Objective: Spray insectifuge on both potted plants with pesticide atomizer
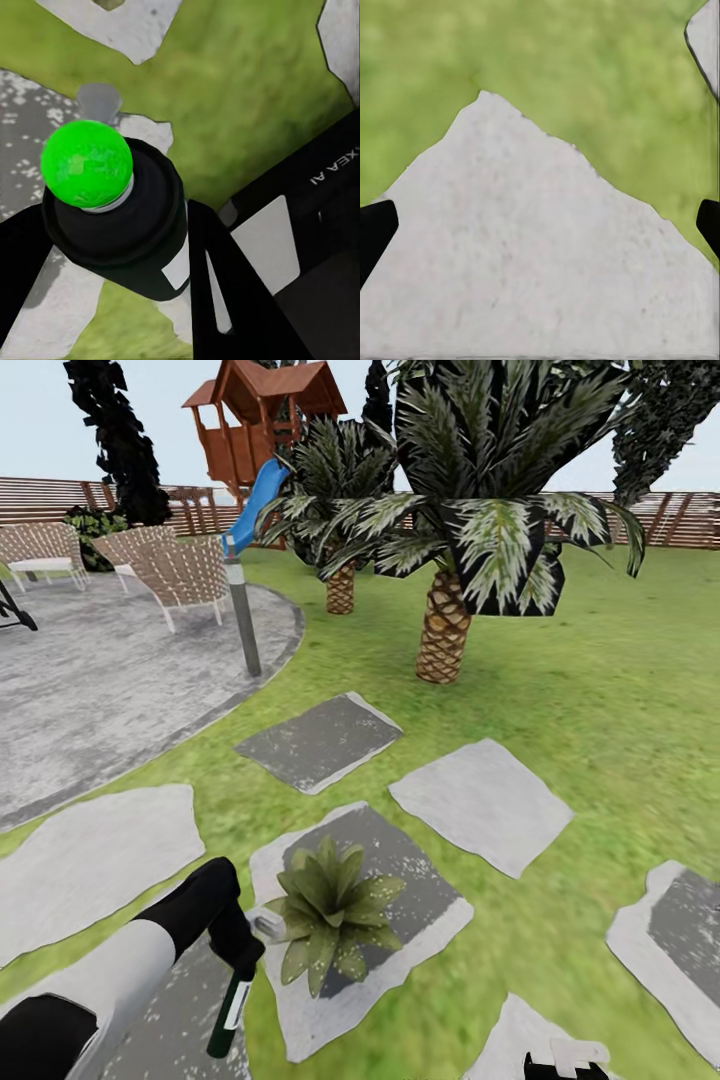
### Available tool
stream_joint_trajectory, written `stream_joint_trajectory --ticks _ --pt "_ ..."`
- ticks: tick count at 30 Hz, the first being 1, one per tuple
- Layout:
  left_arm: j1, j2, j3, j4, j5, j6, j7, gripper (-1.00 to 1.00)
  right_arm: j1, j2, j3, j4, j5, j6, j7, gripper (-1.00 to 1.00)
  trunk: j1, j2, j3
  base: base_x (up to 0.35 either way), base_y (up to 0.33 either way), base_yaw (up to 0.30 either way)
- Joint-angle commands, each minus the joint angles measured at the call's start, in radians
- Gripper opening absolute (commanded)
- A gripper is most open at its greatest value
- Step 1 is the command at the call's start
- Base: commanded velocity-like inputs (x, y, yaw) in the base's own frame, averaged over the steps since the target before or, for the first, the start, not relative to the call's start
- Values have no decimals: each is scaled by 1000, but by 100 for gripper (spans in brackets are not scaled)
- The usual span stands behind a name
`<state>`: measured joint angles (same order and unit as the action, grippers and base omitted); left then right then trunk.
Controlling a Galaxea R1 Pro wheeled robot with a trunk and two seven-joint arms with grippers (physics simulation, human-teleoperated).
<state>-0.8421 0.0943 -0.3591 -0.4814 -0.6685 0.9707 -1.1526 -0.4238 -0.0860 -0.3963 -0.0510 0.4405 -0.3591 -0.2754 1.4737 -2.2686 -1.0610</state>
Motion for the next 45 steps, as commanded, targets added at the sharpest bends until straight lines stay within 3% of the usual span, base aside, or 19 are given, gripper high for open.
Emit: stream_joint_trajectory --ticks 1,10,18,24,33,45 --pt "0 1 -3 -1 -9 6 -10 -100 -1 0 -7 2 10 -3 -4 100 0 0 -1 0 0 -290" --pt "42 21 -15 4 -16 6 12 -100 -1 0 -7 2 10 -3 -4 100 0 0 -1 -64 62 -212" --pt "44 20 -13 4 -14 7 39 -100 -1 0 -7 2 10 -3 -4 100 0 0 -1 -108 281 -43" --pt "44 18 -12 3 -14 7 40 -100 -1 0 -7 2 10 -3 -5 100 0 0 -1 134 322 -280" --pt "43 11 -18 1 -16 6 40 -100 -1 0 -8 2 10 -3 -5 100 0 0 -1 16 38 -300" --pt "43 20 -13 -3 -16 16 40 -100 -1 0 -8 2 10 -3 -5 100 0 0 -1 -64 216 -268"
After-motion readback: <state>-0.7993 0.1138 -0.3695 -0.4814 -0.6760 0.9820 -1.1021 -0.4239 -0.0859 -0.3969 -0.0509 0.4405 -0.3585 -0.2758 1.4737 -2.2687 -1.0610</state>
